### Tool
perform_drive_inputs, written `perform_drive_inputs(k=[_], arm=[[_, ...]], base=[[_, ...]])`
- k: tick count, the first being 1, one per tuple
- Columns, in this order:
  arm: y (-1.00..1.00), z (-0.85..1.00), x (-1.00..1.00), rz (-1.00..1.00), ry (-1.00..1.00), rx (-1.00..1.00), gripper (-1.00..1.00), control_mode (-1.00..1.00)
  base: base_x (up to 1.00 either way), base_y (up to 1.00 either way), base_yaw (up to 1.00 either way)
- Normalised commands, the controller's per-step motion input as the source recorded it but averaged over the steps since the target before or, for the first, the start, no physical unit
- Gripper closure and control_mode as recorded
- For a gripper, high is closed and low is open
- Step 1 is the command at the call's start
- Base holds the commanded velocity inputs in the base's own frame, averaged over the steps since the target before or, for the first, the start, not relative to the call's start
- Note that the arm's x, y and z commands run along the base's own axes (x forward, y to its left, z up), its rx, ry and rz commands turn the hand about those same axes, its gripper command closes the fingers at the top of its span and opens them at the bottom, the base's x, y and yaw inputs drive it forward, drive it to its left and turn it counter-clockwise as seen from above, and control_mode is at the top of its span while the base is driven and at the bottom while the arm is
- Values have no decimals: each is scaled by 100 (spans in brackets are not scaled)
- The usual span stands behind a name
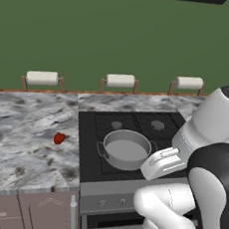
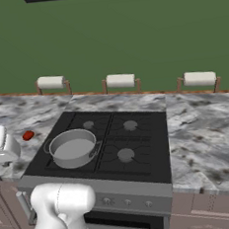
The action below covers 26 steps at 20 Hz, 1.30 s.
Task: Turn on the burner for the pot on the stove. Wait thirty seconds for the pot to heat up. Then add the bell pepper to the pot.
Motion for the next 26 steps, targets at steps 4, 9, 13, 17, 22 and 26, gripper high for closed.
perform_drive_inputs(k=[4,9,13,17,22,26], arm=[[0,0,0,0,0,0,-100,-100],[0,0,0,0,0,0,-100,-100],[0,0,0,0,0,0,-100,-100],[0,0,0,0,0,0,-100,-100],[0,0,0,0,0,0,-100,-100],[0,0,0,0,0,0,-100,-100]], base=[[0,0,0],[0,0,0],[0,0,0],[0,0,0],[0,0,0],[0,0,0]])
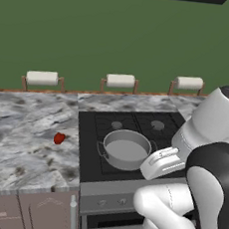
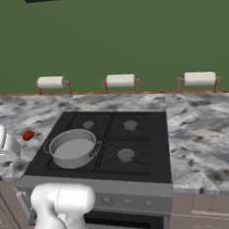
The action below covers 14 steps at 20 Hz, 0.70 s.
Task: Turn on the burner for the pot on the stove. Wait thirty seconds for the pot to heat up. Then add the bell pepper to the pot.
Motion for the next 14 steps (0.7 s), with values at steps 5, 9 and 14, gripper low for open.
perform_drive_inputs(k=[5,9,14], arm=[[0,0,0,0,0,0,-100,-100],[0,0,0,0,0,0,-100,-100],[0,0,0,0,0,0,-100,-100]], base=[[0,0,0],[0,0,0],[0,0,0]])
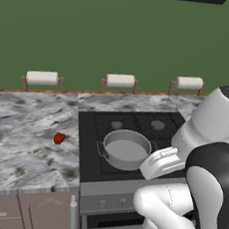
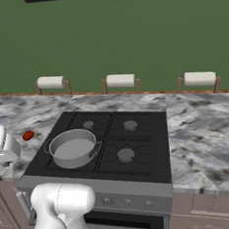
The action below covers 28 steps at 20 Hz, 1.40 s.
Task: Turn on the burner for the pot on the stove. Wait thirty seconds for the pot to heat up. Then add the bell pepper to the pot.
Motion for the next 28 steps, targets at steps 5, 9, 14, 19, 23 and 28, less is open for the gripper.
perform_drive_inputs(k=[5,9,14,19,23,28], arm=[[0,0,0,0,0,0,-100,-100],[0,0,0,0,0,0,-100,-100],[0,0,0,0,0,0,-100,-100],[0,0,0,0,0,0,-100,-100],[0,0,0,0,0,0,-100,-100],[0,0,0,0,0,0,-100,-100]], base=[[0,0,0],[0,0,0],[0,0,0],[0,0,0],[0,0,0],[0,0,0]])
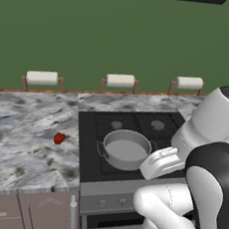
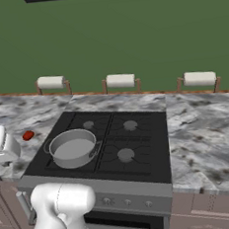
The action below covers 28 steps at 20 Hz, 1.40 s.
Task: Turn on the burner for the pot on the stove. Wait thirty seconds for the pot to heat up. Then add the bell pepper to the pot.
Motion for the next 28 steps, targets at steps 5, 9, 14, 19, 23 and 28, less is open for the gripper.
perform_drive_inputs(k=[5,9,14,19,23,28], arm=[[0,0,0,0,0,0,-100,-100],[0,0,0,0,0,0,-100,-100],[0,0,0,0,0,0,-100,-100],[0,0,0,0,0,0,-100,-100],[0,0,0,0,0,0,-100,-100],[0,0,0,0,0,0,-100,-100]], base=[[0,0,0],[0,0,0],[0,0,0],[0,0,0],[0,0,0],[0,0,0]])
